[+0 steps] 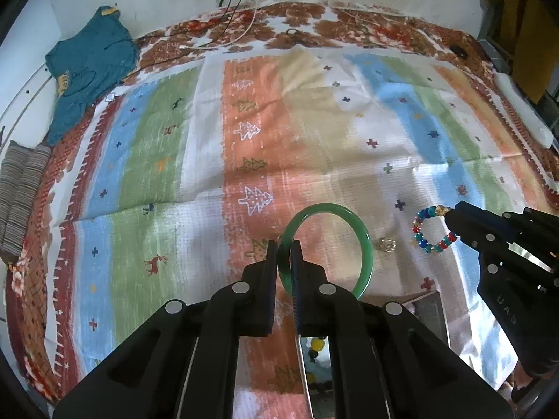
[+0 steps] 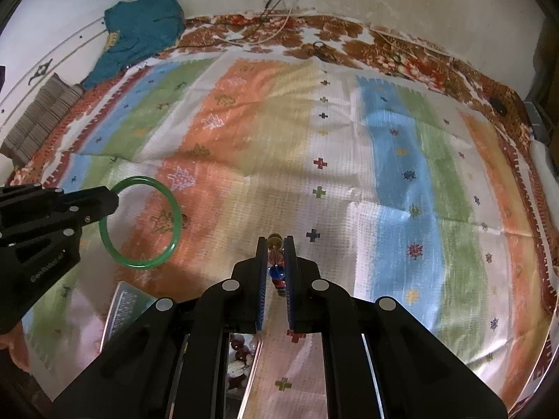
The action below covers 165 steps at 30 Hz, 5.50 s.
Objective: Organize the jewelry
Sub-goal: 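Lift and carry the bangle and bead bracelet in both grippers over the tin, then open both grippers to drop the bangle and bracelet into the tin, then move both grippers toward the small ring and gold charm on the cloth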
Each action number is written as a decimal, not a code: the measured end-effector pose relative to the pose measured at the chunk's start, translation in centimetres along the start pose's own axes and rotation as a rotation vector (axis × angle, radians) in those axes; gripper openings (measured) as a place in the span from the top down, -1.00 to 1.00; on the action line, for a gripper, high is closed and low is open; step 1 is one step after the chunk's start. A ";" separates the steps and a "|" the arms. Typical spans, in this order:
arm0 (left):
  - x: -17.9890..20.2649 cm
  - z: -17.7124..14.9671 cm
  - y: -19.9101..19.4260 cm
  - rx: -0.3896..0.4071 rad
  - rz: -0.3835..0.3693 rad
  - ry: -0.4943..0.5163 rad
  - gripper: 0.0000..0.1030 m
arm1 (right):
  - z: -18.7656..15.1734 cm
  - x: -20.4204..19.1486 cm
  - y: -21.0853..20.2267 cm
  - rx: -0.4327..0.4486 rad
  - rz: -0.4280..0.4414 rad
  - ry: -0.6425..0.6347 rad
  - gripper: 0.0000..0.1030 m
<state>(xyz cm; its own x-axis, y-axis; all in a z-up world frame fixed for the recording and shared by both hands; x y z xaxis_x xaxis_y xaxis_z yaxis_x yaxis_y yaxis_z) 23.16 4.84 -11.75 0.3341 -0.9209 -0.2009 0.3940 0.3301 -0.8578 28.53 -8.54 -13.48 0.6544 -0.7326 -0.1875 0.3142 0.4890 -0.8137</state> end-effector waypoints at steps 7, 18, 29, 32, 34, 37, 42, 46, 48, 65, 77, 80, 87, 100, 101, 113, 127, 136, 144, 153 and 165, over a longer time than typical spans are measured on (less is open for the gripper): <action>0.2 -0.6 -1.6 0.019 -0.022 -0.006 0.86 | -0.2 -0.9 -1.5 0.029 0.032 0.013 0.80; 0.5 -1.7 -3.5 0.041 -0.047 -0.008 0.86 | -1.3 -1.4 -3.2 0.049 0.037 0.014 0.80; 0.3 -3.0 -5.2 0.063 -0.065 -0.014 0.81 | -2.4 -2.4 -4.6 0.059 0.047 -0.002 0.80; 0.4 -3.4 -5.6 0.065 -0.071 -0.012 0.81 | -2.7 -2.8 -4.9 0.060 0.053 -0.007 0.80; 0.4 -3.6 -5.9 0.068 -0.072 -0.010 0.82 | -3.0 -3.2 -5.1 0.060 0.058 -0.011 0.80; 0.5 -4.0 -6.2 0.070 -0.073 -0.006 0.82 | -3.5 -3.5 -5.3 0.056 0.065 -0.013 0.80; 0.7 -4.4 -6.5 0.071 -0.075 -0.003 0.82 | -4.5 -3.9 -5.6 0.047 0.076 -0.009 0.80; 0.8 -5.2 -6.9 0.074 -0.078 0.001 0.82 | -5.2 -4.3 -5.8 0.039 0.082 -0.009 0.80; 1.0 -5.5 -7.1 0.073 -0.081 0.005 0.82 | -5.6 -4.5 -5.8 0.033 0.081 -0.013 0.80; 0.3 -6.2 -6.3 0.016 -0.057 -0.014 0.40 | -6.3 -3.3 -5.6 0.011 -0.001 0.002 0.29; -1.1 -5.6 -5.1 -0.004 -0.042 -0.049 -0.05 | -6.7 -1.7 -3.9 -0.050 0.026 0.099 0.21; -1.3 -5.3 -4.6 -0.014 -0.040 -0.059 -0.12 | -6.5 -1.5 -3.6 -0.059 0.030 0.103 0.19; -1.5 -4.7 -3.3 -0.039 -0.039 -0.079 -0.19 | -6.0 -1.2 -2.5 -0.082 0.028 0.098 0.11; -2.1 -2.8 0.1 -0.086 -0.018 -0.117 -0.25 | -5.1 -0.1 -0.3 -0.123 0.024 0.110 0.11; -2.0 -2.7 0.3 -0.090 -0.021 -0.121 -0.25 | -5.0 -0.1 -0.1 -0.125 0.027 0.111 0.11; -0.7 -1.5 3.5 -0.137 -0.023 -0.078 -0.25 | -4.4 0.9 2.5 -0.180 0.047 0.140 0.11; -0.2 -0.7 7.4 -0.190 0.008 -0.046 -0.24 | -4.1 2.2 5.9 -0.241 0.051 0.165 0.11; 0.4 -0.3 9.4 -0.216 0.004 -0.021 -0.24 | -3.8 3.1 7.9 -0.272 0.035 0.165 0.11; 0.5 -0.1 11.4 -0.238 0.005 -0.004 -0.20 | -3.4 3.1 9.3 -0.296 0.039 0.142 0.11; 1.2 0.0 12.4 -0.251 -0.004 0.019 -0.12 | -3.3 3.2 10.3 -0.318 0.055 0.134 0.14; 2.0 -0.4 13.7 -0.278 0.011 0.062 0.20 | -3.5 3.3 12.2 -0.350 0.044 0.119 0.40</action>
<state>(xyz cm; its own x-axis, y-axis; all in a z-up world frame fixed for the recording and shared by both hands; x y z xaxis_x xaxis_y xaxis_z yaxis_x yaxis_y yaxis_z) 28.90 7.48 -24.07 0.2805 -0.9313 -0.2324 0.1382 0.2788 -0.9504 32.07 -6.67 -25.95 0.5706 -0.7748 -0.2722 0.0200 0.3445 -0.9386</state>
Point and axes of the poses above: each gripper's, at about its wrist camera, not at the fingertips, and y roughly the way its jaws point, x to its right, z to its top, the point moved 7 cm from there along y, roughly the way its jaws point, and after that the axes turned 12 degrees about z, right-handed, at the moved point
